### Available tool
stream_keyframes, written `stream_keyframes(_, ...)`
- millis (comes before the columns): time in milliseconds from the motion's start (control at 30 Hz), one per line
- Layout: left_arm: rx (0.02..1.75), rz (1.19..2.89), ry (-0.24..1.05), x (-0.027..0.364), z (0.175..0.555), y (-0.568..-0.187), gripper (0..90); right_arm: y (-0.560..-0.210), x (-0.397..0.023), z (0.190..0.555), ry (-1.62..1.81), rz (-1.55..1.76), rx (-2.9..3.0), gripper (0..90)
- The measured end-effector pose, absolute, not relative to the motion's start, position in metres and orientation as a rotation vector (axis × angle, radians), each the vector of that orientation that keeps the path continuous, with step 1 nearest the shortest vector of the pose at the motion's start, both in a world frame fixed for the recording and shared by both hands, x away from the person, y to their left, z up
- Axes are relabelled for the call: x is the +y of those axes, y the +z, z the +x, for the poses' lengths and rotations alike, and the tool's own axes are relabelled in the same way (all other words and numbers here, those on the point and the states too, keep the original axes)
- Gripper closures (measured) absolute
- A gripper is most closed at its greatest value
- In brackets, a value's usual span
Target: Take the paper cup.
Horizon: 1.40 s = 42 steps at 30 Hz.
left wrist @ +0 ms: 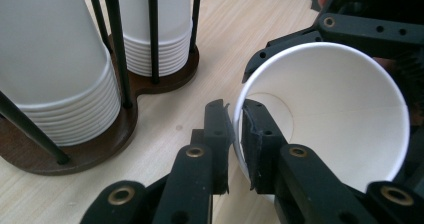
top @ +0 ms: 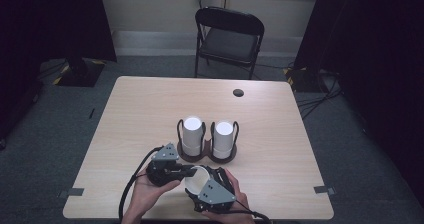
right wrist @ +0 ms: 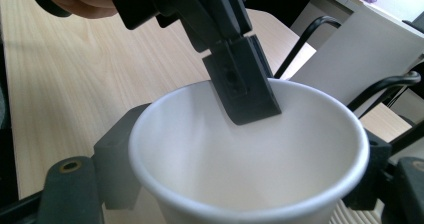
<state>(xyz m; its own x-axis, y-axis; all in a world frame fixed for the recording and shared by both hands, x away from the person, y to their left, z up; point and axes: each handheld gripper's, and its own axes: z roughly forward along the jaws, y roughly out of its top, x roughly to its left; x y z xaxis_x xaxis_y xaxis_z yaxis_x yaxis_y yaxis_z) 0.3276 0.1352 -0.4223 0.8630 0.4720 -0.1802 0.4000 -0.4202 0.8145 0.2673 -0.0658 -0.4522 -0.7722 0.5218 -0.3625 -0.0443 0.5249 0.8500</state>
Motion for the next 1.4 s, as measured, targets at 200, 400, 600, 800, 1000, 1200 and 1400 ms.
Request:
stream_keyframes(200,0.675,1.976,0.139,0.137,0.324,-0.429,76.4,-0.452,-0.069,0.270,1.244,0.439,2.168,23.0)
stream_keyframes(400,0.669,1.939,0.167,0.140,0.320,-0.433,74.7,-0.455,-0.072,0.269,1.269,0.476,2.171,23.1)
stream_keyframes(600,0.681,1.873,0.173,0.146,0.318,-0.434,71.0,-0.456,-0.076,0.270,1.288,0.510,2.168,23.3)
stream_keyframes(800,0.714,1.811,0.193,0.155,0.319,-0.437,61.0,-0.457,-0.082,0.272,1.304,0.546,2.153,23.3)
stream_keyframes(1000,0.751,1.781,0.206,0.164,0.320,-0.442,53.3,-0.458,-0.092,0.274,1.318,0.596,2.143,23.6)
stream_keyframes(1200,0.800,1.808,0.261,0.165,0.320,-0.447,36.8,-0.456,-0.100,0.276,1.328,0.626,2.133,23.8)
stream_keyframes(1400,0.826,1.793,0.297,0.168,0.319,-0.454,30.0,-0.456,-0.109,0.278,1.337,0.665,2.112,24.0)
